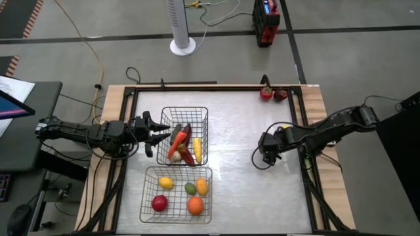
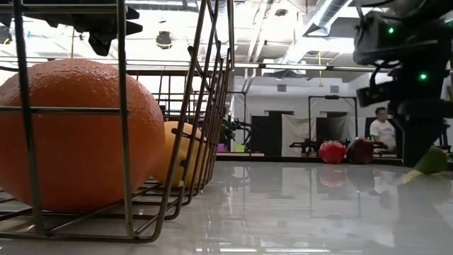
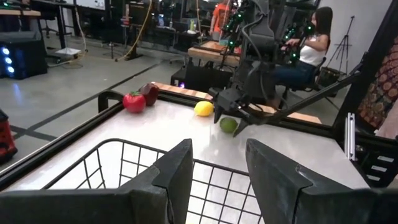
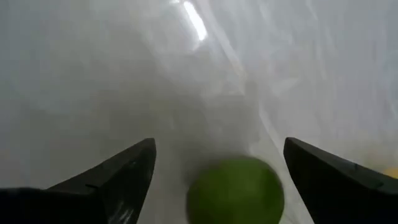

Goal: Sort produce into baskets
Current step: Put the lime into the silver wire basket

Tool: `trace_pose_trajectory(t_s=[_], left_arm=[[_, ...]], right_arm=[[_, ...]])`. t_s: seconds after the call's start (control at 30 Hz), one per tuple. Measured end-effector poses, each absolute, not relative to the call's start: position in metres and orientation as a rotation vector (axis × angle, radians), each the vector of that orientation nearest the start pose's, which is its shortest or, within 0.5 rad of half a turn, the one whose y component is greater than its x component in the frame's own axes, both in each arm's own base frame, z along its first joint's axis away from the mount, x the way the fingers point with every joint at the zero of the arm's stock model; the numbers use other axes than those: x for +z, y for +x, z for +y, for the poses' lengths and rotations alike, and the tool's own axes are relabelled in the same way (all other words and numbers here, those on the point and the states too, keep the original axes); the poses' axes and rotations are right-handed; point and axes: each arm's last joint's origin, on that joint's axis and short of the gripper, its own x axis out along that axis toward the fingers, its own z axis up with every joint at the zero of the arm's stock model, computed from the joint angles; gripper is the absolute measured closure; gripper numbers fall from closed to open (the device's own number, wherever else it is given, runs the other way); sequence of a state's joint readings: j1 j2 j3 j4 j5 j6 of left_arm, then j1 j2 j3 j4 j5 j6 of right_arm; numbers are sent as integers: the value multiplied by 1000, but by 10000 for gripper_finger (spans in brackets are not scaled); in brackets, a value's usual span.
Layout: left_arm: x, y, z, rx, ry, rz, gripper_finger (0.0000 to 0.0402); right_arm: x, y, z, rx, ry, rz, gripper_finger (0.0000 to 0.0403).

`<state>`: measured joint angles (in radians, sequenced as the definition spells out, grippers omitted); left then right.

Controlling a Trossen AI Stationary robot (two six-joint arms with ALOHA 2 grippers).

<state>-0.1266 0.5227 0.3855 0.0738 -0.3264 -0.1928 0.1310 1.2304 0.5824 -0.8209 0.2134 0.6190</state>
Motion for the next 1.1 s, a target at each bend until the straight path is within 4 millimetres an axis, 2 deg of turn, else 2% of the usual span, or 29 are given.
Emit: trace_pose_trajectory(t_s=[0.33, 0.57, 0.73, 0.87, 1.1], left_arm=[[255, 137, -8, 206, -182, 39, 264], [256, 137, -8, 206, -183, 36, 264], [256, 137, -8, 206, -183, 35, 264], [257, 137, -8, 206, -185, 25, 264], [257, 137, -8, 205, -187, 19, 264]], right_arm=[[154, 155, 14, -684, 341, 1479, 24], [165, 159, 14, -761, 478, 1466, 24], [177, 167, 18, -758, 473, 1473, 24], [177, 174, 23, -726, 375, 1632, 24], [156, 192, 27, -606, 193, 2009, 24]])
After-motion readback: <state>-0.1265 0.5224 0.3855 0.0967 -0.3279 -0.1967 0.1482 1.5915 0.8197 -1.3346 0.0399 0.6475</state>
